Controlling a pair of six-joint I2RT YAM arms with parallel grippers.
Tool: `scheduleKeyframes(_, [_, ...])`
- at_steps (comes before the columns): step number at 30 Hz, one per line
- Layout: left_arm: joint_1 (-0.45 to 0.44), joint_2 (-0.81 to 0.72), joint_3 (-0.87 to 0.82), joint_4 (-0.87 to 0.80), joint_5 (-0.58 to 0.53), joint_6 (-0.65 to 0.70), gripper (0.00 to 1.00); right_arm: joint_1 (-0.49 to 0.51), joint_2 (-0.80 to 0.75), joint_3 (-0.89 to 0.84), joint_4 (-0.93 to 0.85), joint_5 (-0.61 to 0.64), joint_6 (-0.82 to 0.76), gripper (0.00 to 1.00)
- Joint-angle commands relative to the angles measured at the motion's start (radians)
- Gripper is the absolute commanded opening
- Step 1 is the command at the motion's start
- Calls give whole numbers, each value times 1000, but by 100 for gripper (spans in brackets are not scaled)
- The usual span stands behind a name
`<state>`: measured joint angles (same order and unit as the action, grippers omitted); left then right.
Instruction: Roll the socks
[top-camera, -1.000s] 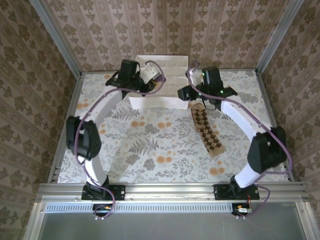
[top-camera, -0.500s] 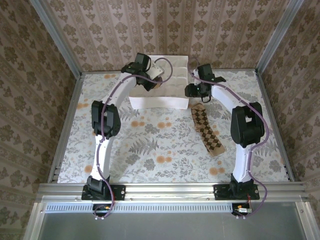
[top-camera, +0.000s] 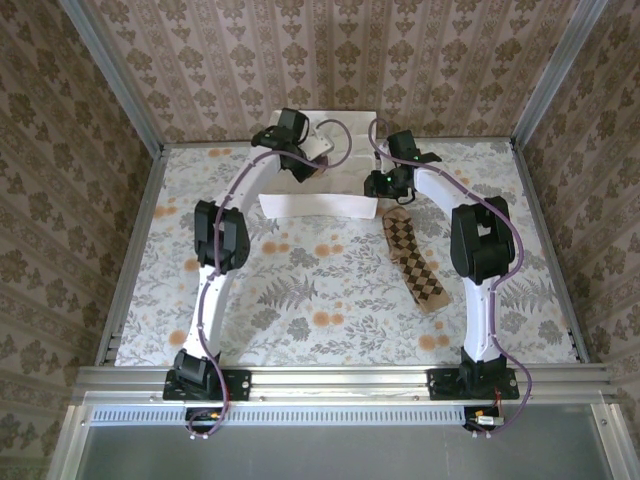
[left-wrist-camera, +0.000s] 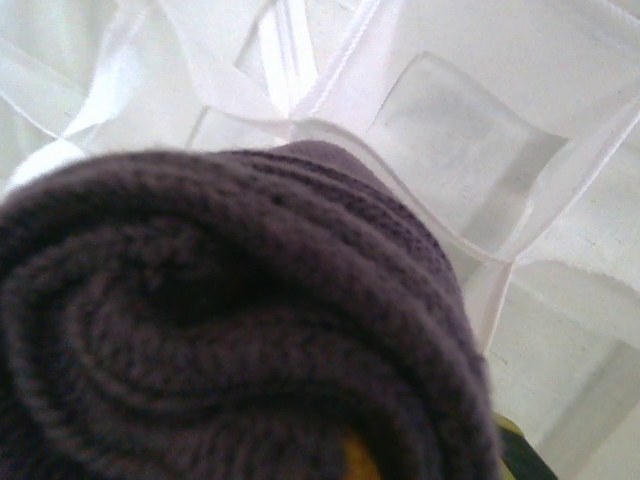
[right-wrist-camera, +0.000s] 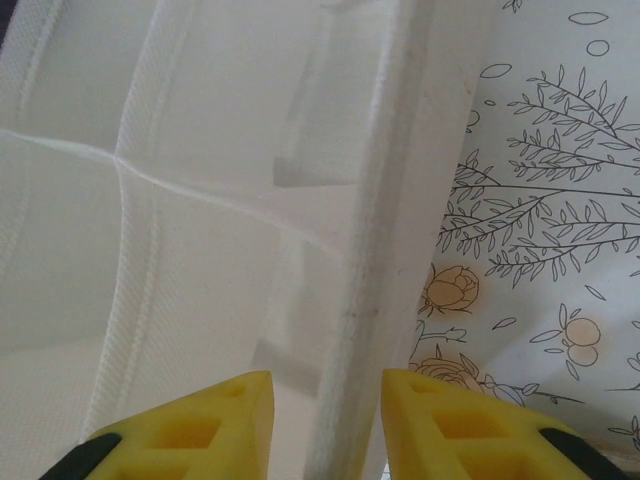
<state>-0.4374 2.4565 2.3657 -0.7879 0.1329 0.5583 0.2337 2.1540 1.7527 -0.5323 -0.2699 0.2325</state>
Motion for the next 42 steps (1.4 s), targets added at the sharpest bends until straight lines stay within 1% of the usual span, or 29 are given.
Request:
scheduleKeyframes(1, [-13,25,30,-62,-12,34,0,5,15,30,-44,-18,2,32])
scheduleKeyframes(5, [-14,44,24,-75,-51,55,0,6,24,40,-61,-22,-12,28])
scheduleKeyframes(6, [-39,47,22,-75,-60,63,0,7,30,46,-68,-26,-16,26])
scheduleKeyframes(9, [-63,52,20,-75,-91,106,0,7,42,60,-86,-31,-23,20])
scheduleKeyframes(11, [-74,51,29,-75,-82,114,0,9,45,62,-89,-31,-22,16])
scheduleKeyframes(16, [-102,34,76,-78,-68,115,0,15,49,61,-89,-32,-16,9])
scheduleKeyframes(22, [-81,34,108,-81,-74,82,0,21,50,56,-90,-27,-2,6])
scheduleKeyframes(27, [-47,48,116,-162,-53,66,0,23,32,26,-68,2,41,6])
scheduleKeyframes(31, [-26,65,106,-223,-66,39,0,23,19,-3,-33,36,98,4])
scheduleKeyframes(34, [-26,92,121,-274,-93,31,0,26,12,-25,-9,46,138,3])
scheduleKeyframes(35, [-26,99,122,-282,-100,31,0,28,9,-31,17,52,147,2])
scheduleKeyframes(36, [2,107,121,-288,-101,29,0,30,9,-36,29,56,155,2])
scheduleKeyframes(41, [5,154,142,-298,-97,17,0,44,6,-44,76,61,185,2])
scheduleKeyframes(42, [6,160,146,-297,-98,17,5,45,6,-46,84,62,193,2])
